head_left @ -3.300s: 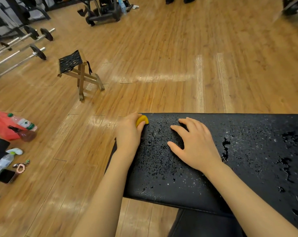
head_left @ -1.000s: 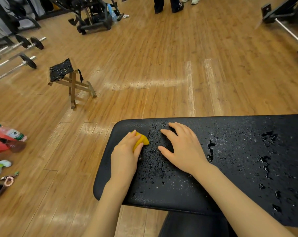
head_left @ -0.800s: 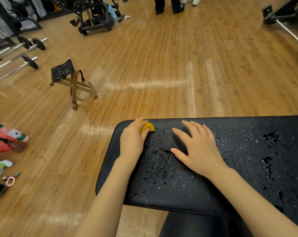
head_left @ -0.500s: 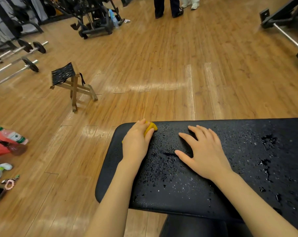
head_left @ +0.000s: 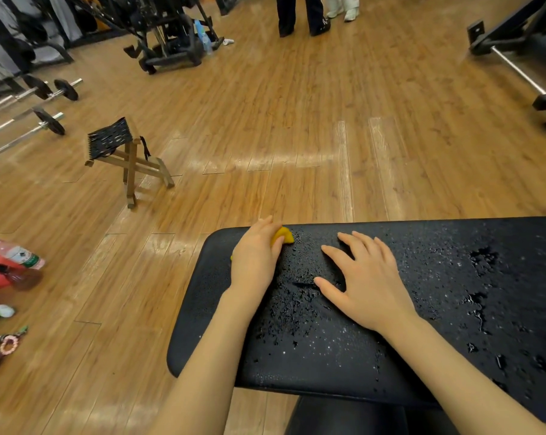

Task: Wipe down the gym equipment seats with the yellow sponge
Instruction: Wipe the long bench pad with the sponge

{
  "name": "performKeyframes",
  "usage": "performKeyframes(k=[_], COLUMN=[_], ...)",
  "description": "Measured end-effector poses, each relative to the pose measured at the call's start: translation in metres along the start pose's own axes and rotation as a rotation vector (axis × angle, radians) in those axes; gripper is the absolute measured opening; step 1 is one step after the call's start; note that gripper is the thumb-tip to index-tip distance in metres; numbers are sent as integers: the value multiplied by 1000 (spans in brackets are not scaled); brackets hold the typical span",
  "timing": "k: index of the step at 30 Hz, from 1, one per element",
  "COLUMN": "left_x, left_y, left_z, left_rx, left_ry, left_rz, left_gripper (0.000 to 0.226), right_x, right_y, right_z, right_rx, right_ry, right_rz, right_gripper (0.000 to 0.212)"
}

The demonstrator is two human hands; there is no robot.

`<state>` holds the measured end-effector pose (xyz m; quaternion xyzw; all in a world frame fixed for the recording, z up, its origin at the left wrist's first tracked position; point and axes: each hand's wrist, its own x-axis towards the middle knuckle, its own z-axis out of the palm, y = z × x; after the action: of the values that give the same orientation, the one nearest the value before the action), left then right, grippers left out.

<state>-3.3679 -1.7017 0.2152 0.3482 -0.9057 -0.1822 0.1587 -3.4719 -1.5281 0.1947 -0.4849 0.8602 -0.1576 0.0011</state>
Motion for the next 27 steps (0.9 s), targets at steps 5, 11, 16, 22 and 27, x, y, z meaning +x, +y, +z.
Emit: performKeyframes(k=[5, 11, 16, 22, 27], left_x=[-4, -70, -26, 6, -60], left_y=[2, -6, 9, 18, 6], left_z=[0, -3, 3, 9, 0], left_rx=[8, 4, -31, 30, -3], left_ry=[-3, 66, 21, -11, 32], left_rz=[-1, 55, -8, 3, 66], left_gripper=[35, 30, 33, 33, 29], right_x=[0, 0, 1, 1, 1], right_y=[1, 1, 0, 1, 1], right_z=[1, 1, 1, 1, 0], right_rx=[8, 12, 12, 9, 25], right_ry=[0, 9, 12, 11, 16], right_rz=[-3, -6, -5, -6, -3], right_gripper=[67, 66, 65, 65, 64])
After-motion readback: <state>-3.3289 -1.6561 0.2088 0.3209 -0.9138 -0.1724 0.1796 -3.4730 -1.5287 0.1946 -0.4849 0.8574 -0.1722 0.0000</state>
